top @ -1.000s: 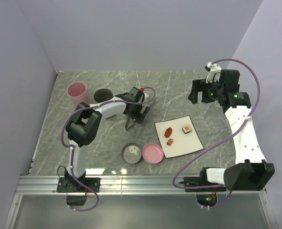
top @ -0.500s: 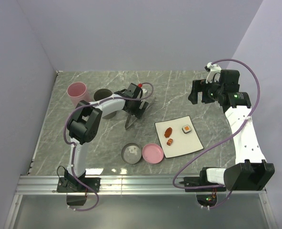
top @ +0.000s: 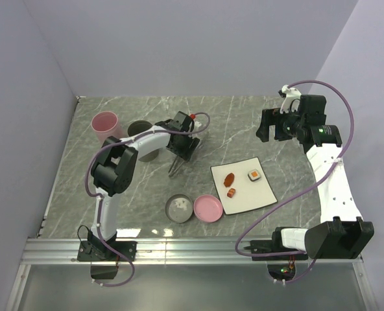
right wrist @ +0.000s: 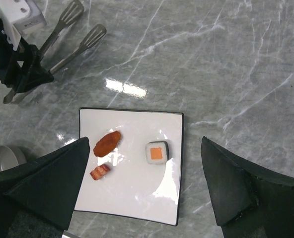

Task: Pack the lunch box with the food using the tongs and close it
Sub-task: Pick up the clamp at the center of the board.

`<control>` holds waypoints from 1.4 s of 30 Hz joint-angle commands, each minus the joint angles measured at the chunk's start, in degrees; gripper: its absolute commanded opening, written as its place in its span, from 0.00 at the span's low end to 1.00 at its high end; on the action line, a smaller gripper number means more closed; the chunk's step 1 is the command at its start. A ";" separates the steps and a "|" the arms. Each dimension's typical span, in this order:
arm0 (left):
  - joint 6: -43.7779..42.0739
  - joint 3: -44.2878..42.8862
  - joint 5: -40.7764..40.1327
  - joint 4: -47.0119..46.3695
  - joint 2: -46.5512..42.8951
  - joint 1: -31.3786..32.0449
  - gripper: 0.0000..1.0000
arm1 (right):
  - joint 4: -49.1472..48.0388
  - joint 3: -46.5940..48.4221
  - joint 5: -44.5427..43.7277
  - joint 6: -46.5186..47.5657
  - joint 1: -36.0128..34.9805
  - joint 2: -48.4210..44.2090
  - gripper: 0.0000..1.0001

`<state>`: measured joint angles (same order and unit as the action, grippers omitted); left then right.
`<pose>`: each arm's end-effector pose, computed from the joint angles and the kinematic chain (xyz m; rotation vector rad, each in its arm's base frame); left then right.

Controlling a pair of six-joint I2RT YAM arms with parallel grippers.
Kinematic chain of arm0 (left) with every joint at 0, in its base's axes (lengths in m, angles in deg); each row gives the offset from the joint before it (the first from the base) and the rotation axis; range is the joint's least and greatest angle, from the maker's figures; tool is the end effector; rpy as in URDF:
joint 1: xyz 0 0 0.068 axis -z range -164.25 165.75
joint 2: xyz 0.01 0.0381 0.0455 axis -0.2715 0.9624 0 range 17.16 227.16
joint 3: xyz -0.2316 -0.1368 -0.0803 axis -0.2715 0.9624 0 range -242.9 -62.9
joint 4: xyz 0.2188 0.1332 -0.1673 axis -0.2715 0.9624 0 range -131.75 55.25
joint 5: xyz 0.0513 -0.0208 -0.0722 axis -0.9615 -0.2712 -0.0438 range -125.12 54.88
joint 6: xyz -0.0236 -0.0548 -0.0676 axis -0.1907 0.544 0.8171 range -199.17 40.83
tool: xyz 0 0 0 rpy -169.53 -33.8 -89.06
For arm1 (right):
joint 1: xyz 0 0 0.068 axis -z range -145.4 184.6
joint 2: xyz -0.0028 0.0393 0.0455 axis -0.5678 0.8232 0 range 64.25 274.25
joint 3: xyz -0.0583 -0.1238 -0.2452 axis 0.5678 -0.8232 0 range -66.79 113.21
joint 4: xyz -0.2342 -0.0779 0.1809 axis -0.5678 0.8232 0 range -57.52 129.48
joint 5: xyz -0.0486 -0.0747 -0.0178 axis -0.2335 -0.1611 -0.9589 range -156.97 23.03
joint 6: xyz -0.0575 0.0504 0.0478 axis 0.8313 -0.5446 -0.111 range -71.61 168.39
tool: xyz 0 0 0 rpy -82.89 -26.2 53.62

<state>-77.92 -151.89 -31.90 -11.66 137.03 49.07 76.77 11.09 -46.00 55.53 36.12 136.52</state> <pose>0.4253 -0.2849 0.1160 0.7535 2.5518 -0.2761 0.3390 0.0199 0.3678 -0.3037 2.1923 0.3268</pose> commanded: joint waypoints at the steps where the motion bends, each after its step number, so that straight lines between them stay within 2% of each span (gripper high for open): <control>1: -2.93 -4.34 3.19 3.57 -6.57 0.17 0.62 | 0.00 2.09 0.91 0.25 -0.02 -0.90 1.00; 8: -3.45 -8.04 9.60 8.32 -10.97 0.25 0.55 | -0.44 1.74 2.58 0.33 -0.02 -1.78 1.00; 12: -2.93 -9.35 16.87 9.99 -14.05 0.17 0.54 | -2.01 1.66 6.88 1.47 -0.29 -2.66 1.00; 16: -1.87 -10.67 21.90 11.83 -16.51 0.17 0.51 | -6.14 -0.45 6.72 4.45 -1.34 -4.59 1.00; 22: 0.50 -11.47 27.96 14.56 -20.11 0.08 0.50 | -11.76 -3.96 3.73 16.22 -4.68 -9.68 1.00; 28: 1.47 -10.51 34.47 14.39 -23.01 -0.01 0.50 | -18.62 -13.62 9.78 32.83 -7.05 -20.22 1.00; 33: 1.21 -9.27 39.13 13.77 -24.77 -0.01 0.50 | -23.63 -22.24 16.02 45.76 -14.16 -29.29 1.00; 37: 1.20 -9.10 40.37 13.60 -25.48 -0.01 0.50 | -24.34 -23.83 13.14 50.51 -23.12 -30.00 1.00; 42: 0.94 -7.78 42.65 13.59 -26.09 -0.01 0.50 | -24.87 -22.87 8.04 53.59 -33.84 -26.05 0.99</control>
<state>-76.80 -160.44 6.81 3.31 113.51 49.05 55.15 -12.14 -34.50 104.66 6.59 108.15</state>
